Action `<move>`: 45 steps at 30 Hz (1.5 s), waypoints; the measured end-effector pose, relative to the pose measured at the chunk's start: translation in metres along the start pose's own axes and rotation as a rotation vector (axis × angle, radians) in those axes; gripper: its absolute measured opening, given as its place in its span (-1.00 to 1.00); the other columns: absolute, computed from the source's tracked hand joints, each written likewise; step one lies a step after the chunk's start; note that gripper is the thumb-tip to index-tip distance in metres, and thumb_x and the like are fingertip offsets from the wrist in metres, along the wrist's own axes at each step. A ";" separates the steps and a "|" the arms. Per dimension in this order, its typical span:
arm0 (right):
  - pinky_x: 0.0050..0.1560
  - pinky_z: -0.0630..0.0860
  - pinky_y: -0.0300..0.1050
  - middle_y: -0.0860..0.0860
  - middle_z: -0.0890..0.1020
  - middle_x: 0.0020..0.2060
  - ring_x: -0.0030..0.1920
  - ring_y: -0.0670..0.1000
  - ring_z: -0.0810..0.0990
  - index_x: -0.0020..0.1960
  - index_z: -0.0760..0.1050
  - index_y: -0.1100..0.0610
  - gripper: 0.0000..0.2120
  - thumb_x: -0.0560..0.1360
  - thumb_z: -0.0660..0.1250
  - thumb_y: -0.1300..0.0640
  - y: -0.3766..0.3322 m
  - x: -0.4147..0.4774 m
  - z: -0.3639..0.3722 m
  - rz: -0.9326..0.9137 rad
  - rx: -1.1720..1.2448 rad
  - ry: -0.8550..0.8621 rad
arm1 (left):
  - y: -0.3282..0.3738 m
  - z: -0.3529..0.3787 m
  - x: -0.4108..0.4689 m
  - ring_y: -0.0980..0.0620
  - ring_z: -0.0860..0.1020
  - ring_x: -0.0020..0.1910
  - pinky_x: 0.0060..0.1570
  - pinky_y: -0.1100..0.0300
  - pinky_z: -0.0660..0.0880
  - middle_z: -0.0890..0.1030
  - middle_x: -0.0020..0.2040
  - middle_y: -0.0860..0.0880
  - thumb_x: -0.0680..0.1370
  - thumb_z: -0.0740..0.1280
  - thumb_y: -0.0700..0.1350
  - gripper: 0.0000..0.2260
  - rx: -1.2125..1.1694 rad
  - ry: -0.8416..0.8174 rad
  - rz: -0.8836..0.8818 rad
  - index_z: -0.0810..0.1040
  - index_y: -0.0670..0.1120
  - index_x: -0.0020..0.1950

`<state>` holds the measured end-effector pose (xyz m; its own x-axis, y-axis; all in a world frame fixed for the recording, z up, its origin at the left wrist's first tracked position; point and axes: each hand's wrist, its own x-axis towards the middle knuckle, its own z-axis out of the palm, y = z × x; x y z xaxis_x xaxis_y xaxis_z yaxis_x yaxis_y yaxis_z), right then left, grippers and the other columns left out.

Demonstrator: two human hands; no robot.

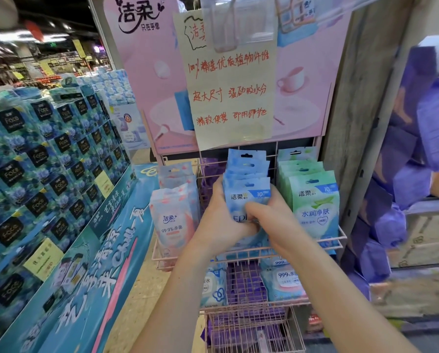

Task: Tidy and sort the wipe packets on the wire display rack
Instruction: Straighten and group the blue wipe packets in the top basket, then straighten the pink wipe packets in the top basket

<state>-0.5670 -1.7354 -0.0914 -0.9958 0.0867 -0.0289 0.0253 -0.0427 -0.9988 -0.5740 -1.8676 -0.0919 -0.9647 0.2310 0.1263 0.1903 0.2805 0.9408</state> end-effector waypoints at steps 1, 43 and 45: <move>-0.03 0.63 -0.08 0.00 0.72 0.07 0.09 0.01 0.70 0.32 0.47 0.00 -0.32 0.19 0.28 0.24 0.002 0.001 0.002 0.005 -0.024 -0.017 | 0.001 -0.002 -0.001 0.26 0.71 0.04 -0.03 0.38 0.60 0.65 0.26 0.09 0.41 0.54 -0.40 -0.09 0.000 -0.024 -0.015 0.11 0.04 0.58; 0.11 0.62 0.04 0.08 0.59 0.12 0.09 0.08 0.62 0.53 0.04 0.00 -0.16 0.33 0.26 0.36 -0.006 -0.009 0.128 0.185 -0.066 -0.124 | -0.062 -0.122 -0.038 0.25 0.64 0.23 0.14 0.28 0.59 0.61 0.33 0.12 0.43 0.64 -0.16 -0.15 0.146 -0.034 -0.128 0.15 0.08 0.51; -0.01 0.63 -0.03 0.05 0.57 0.00 -0.02 0.03 0.61 0.52 0.06 0.04 -0.17 0.35 0.25 0.43 -0.005 -0.002 0.128 0.230 -0.028 -0.087 | -0.059 -0.125 -0.036 0.21 0.64 0.25 0.24 0.14 0.60 0.64 0.31 0.17 0.33 0.69 0.04 -0.01 0.159 -0.062 -0.132 0.10 0.10 0.55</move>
<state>-0.5759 -1.8630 -0.0807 -0.9673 -0.0080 -0.2536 0.2537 -0.0236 -0.9670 -0.5735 -2.0089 -0.1125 -0.9712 0.2376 -0.0189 0.0940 0.4548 0.8856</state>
